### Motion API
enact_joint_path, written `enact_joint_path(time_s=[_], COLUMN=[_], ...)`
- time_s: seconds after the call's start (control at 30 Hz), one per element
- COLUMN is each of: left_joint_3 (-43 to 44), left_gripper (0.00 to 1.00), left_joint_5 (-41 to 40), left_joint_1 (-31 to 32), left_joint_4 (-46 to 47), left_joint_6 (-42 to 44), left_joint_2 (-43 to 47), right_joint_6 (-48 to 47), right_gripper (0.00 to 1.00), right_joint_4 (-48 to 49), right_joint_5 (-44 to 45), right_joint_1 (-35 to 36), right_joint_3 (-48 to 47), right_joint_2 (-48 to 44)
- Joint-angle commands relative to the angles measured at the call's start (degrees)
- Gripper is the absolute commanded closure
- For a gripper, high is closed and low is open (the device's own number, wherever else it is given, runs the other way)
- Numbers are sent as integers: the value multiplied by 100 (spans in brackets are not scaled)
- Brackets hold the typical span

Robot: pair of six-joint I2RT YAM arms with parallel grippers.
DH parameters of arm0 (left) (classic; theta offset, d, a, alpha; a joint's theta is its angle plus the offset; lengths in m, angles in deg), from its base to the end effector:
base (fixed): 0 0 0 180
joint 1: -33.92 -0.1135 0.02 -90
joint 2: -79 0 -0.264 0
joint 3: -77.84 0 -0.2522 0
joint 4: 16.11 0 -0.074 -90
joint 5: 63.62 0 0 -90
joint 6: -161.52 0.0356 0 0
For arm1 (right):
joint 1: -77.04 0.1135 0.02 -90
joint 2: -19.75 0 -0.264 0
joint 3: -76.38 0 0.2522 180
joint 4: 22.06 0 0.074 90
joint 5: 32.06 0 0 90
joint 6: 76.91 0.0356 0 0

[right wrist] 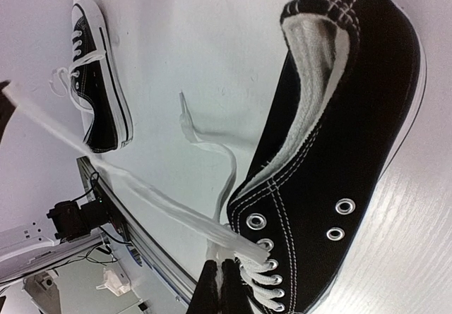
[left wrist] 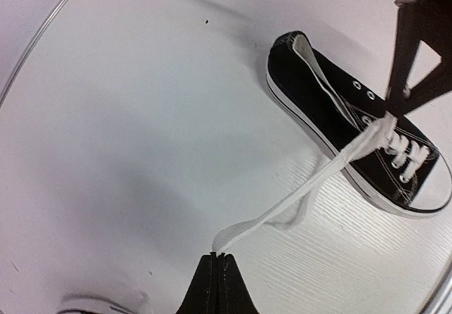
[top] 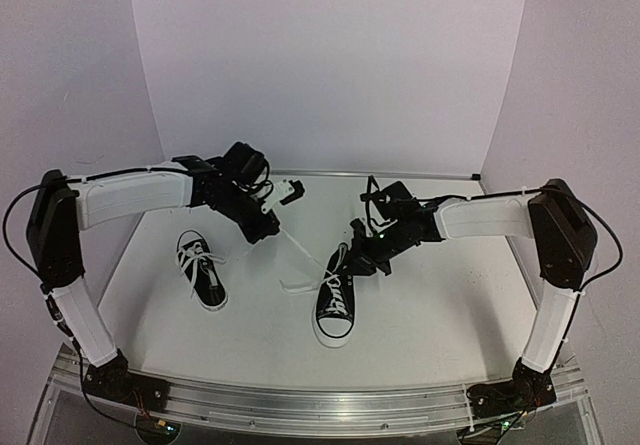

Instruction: Tie the shoes

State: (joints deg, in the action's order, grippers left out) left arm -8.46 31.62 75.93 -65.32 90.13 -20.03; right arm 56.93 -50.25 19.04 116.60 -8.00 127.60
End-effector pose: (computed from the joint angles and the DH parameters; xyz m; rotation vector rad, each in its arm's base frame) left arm 0.2772 -0.2541 0.2617 1.3138 2.1737 -0.2785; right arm 0.2906 0.2690 0.1846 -0.2355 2.7703 1.3658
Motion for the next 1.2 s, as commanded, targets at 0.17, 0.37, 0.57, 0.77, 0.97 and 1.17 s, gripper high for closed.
enact_joint_path(time_s=[0.17, 0.37, 0.57, 0.77, 0.97, 1.17], left_joint_3=[-1169, -1051, 541, 1593, 1644, 1688], left_gripper=[100, 100, 100, 98, 83, 70], left_joint_5=[57, 848, 1816, 2029, 1399, 1404], left_joint_1=[1096, 2027, 2389, 2389, 2382, 2373], left_joint_4=[-1021, -508, 6, 834, 1733, 1871], left_joint_6=[-894, -511, 333, 729, 752, 596], left_joint_2=[1013, 620, -850, -1878, -2089, -2208], right_joint_6=[-12, -136, -395, -642, -715, -747], right_gripper=[100, 100, 100, 100, 100, 100], right_joint_4=[11, 11, 11, 0, -40, -84], right_joint_5=[209, 120, -162, -639, -868, -970], right_joint_1=[21, 19, 12, 11, -7, -89], right_joint_3=[-291, -455, -618, -887, -1012, -890], right_joint_2=[113, 197, 302, 487, 526, 451])
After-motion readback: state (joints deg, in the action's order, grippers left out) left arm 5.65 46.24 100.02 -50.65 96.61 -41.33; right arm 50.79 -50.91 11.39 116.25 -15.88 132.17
